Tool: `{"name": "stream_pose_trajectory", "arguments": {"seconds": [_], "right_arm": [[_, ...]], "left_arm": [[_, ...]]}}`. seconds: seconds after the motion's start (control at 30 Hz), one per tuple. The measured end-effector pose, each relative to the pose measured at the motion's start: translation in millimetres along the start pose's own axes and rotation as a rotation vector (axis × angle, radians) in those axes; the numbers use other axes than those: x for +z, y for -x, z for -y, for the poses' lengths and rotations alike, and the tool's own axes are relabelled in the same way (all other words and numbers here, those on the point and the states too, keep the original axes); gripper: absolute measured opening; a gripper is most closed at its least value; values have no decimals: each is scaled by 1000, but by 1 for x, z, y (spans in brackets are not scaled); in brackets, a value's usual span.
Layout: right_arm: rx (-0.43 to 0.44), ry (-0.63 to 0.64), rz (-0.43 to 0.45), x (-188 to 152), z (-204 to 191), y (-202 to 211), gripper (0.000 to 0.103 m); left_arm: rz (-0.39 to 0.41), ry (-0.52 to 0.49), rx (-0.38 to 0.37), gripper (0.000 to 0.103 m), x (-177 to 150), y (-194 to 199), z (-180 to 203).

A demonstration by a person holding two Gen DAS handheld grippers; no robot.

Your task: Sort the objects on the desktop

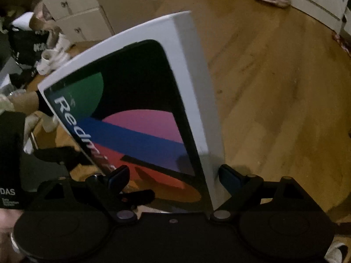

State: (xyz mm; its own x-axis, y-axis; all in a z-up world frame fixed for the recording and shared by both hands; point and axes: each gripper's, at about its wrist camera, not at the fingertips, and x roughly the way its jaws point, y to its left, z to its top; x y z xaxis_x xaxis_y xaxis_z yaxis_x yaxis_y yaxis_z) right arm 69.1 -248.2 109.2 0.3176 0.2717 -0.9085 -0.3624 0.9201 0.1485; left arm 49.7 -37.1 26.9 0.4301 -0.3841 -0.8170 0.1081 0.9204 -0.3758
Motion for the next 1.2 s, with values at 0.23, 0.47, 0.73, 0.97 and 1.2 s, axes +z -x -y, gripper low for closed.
{"name": "stream_pose_trajectory", "arguments": {"seconds": [0.23, 0.47, 0.73, 0.97, 1.2], "right_arm": [[28, 12, -18, 3, -4, -1, 92], [85, -76, -46, -5, 8, -14, 91], [136, -129, -83, -12, 14, -30, 91], [189, -187, -99, -11, 17, -42, 91], [233, -233, -115, -3, 12, -59, 90]], "left_arm": [[36, -14, 47, 103, 1, 10, -3], [32, -18, 60, 103, 1, 6, -10], [-10, -10, 60, 103, 3, -3, -12], [-32, 7, 77, 103, 3, 1, -20], [-7, 21, 119, 103, 6, -1, -35]]}}
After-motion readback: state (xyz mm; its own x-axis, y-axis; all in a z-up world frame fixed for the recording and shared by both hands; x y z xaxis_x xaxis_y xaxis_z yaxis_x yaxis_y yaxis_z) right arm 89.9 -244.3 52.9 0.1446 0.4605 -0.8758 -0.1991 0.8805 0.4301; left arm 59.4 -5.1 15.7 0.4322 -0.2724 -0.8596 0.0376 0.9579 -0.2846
